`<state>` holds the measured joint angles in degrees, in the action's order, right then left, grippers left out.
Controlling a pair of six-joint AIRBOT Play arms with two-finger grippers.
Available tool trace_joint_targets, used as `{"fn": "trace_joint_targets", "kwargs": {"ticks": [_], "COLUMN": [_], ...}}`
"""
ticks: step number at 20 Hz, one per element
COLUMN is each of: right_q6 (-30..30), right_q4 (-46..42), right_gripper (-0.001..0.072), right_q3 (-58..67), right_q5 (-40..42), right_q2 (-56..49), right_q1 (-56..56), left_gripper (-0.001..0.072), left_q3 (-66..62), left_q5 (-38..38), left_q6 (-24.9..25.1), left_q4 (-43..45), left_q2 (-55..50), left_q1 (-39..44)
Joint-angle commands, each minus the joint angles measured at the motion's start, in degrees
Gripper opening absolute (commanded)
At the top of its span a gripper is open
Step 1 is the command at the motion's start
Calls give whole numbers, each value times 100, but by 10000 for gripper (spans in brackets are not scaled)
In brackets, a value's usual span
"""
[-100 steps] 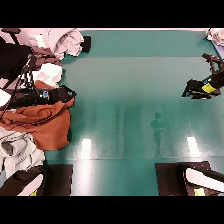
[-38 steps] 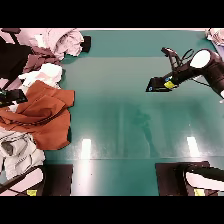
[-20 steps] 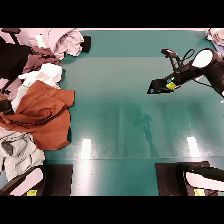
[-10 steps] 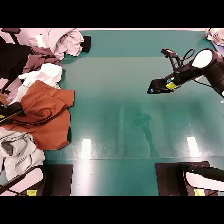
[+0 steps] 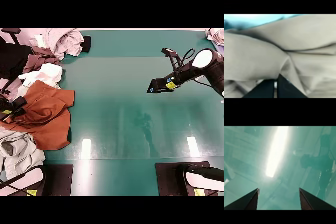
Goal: Fold the shirts.
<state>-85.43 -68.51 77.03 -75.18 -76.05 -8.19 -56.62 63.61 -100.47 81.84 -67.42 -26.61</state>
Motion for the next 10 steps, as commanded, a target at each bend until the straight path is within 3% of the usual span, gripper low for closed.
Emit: {"fn": "trace_joint_targets", "kwargs": {"ticks": [1,3,6,8,10], "right_q6": [4,2,-2,-15,-133], "right_q4": [-22,-46,-35,-42,-39], "right_gripper": [576,565,485,485,485], "right_q3": [4,4,7,9,9], "right_q5": [46,363,1290,1967,2562], "right_q2": [-2,0,55,195,433], "right_q1": [0,4,4,15,170], "left_gripper": [25,24,23,23,22], "left_q3": [-166,-177,-293,-645,-1097], "left_q5": [457,894,765,31,-1314], "left_q6": [785,1058,1001,881,728], "left_q4": [-1137,-1808,-3294,-4098,-4151], "left_q2": [254,949,2094,2339,2188], "left_q1": [44,269,1034,1993,3220]}}
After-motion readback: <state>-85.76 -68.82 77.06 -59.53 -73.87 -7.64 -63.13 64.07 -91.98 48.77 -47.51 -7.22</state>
